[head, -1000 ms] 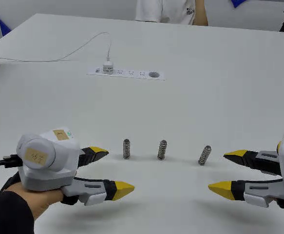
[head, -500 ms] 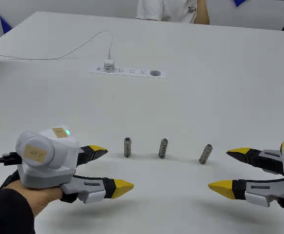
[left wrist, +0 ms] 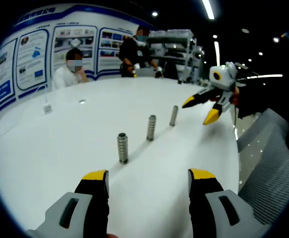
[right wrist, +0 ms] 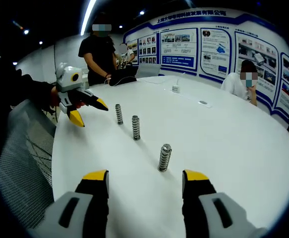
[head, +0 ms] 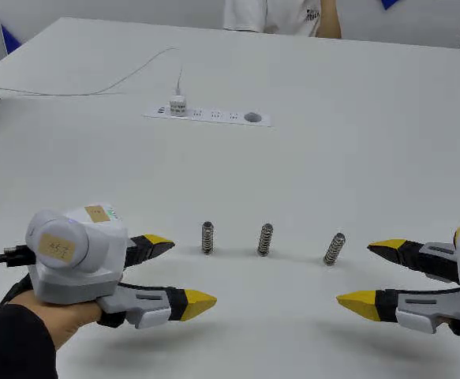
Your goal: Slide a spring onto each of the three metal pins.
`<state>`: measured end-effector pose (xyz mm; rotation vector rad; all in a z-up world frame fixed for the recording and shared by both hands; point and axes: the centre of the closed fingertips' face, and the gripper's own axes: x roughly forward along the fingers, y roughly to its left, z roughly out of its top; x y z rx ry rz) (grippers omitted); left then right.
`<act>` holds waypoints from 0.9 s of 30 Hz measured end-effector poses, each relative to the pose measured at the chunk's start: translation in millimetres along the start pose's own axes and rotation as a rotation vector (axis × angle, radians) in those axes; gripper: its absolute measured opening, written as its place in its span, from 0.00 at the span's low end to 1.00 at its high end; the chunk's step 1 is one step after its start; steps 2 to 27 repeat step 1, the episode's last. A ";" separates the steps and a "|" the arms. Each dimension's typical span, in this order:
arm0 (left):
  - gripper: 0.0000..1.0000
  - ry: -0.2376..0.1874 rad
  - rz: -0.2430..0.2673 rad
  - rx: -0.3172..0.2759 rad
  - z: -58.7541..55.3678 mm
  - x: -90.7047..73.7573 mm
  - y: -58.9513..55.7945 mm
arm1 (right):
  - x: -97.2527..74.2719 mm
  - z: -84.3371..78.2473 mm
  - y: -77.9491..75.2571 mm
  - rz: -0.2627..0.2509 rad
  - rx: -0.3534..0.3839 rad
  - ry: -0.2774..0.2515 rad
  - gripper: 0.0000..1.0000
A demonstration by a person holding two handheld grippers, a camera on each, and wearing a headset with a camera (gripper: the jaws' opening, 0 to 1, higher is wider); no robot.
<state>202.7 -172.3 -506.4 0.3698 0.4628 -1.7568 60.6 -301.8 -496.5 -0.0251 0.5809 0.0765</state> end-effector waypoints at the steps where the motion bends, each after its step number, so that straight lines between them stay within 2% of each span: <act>1: 0.66 0.000 0.000 0.000 -0.2 0.1 0.2 | 0.2 -0.7 0.0 0.000 0.000 0.001 0.61; 27: 0.66 0.000 0.000 0.000 -0.2 0.1 0.2 | 0.2 -0.7 0.0 0.000 0.000 0.001 0.61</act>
